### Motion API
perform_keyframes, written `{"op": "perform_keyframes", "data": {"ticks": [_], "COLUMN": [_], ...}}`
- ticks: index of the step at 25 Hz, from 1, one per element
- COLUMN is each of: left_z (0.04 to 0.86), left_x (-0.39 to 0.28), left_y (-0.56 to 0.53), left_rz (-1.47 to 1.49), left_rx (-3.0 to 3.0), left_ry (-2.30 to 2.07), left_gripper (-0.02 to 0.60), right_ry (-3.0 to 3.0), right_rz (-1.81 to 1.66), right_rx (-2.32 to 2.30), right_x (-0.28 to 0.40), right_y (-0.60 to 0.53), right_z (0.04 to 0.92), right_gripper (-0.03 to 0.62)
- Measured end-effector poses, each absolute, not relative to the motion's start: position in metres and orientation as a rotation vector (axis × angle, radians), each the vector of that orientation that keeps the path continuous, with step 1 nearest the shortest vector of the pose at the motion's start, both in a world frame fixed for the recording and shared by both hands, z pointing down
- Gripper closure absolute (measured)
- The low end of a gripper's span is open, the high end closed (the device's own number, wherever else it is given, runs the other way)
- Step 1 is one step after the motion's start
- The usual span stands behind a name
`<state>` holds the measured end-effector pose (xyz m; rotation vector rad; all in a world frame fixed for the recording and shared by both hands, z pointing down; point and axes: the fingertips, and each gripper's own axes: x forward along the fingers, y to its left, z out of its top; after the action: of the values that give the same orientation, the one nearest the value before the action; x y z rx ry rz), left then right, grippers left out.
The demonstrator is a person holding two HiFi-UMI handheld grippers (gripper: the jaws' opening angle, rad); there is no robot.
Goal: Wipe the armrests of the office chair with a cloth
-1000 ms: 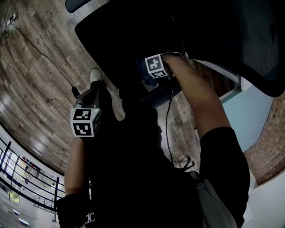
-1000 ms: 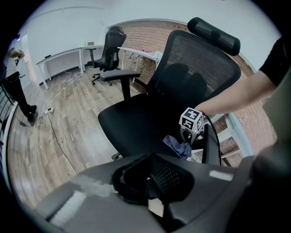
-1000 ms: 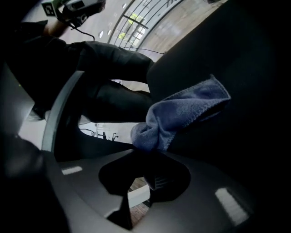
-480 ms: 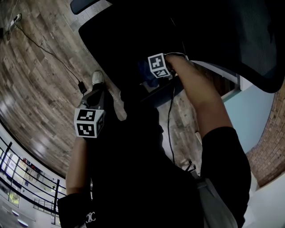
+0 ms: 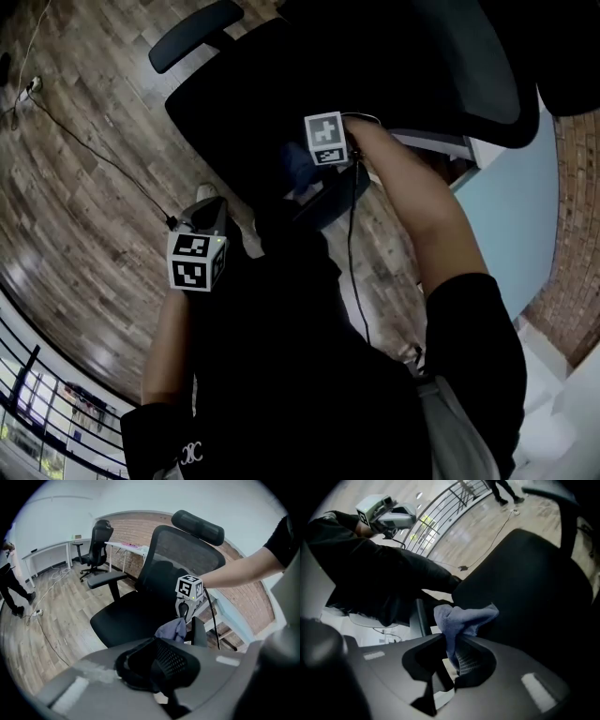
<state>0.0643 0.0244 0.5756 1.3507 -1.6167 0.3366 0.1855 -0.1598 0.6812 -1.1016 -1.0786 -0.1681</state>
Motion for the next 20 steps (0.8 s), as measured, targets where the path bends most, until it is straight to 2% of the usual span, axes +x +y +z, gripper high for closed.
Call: {"op": "perform_keyframes", "data": {"ticks": [5, 10, 15, 20], "left_z": [0.553, 0.532, 0.531, 0.53], "left_x": [0.048, 0.037, 0.028, 0.067], "left_y": [0.019, 0.008, 0.002, -0.007], "left_rz": [0.35, 0.389, 0.493, 0.608], "left_rx": [1.457, 1.612, 1.786, 1.942], "left_ry": [-1.601, -1.552, -1.433, -1.277], "left_gripper": [0.575, 0.575, 0.575, 0.575], "right_ry": [-1.474, -1.852, -2.054, -2.139], "right_rz": [-0.088, -0.069, -0.065, -0.023], "right_rx": [-0.881, -0.525, -0.076, 0.267], "right_x": [0.167, 0.183, 0.223, 0.287], "right_y": [-0.141, -0.132, -0.123, -0.096], "right_z": [0.632, 0.572, 0.526, 0.498], "right_gripper": [0.528, 0.528, 0.528, 0.528]}}
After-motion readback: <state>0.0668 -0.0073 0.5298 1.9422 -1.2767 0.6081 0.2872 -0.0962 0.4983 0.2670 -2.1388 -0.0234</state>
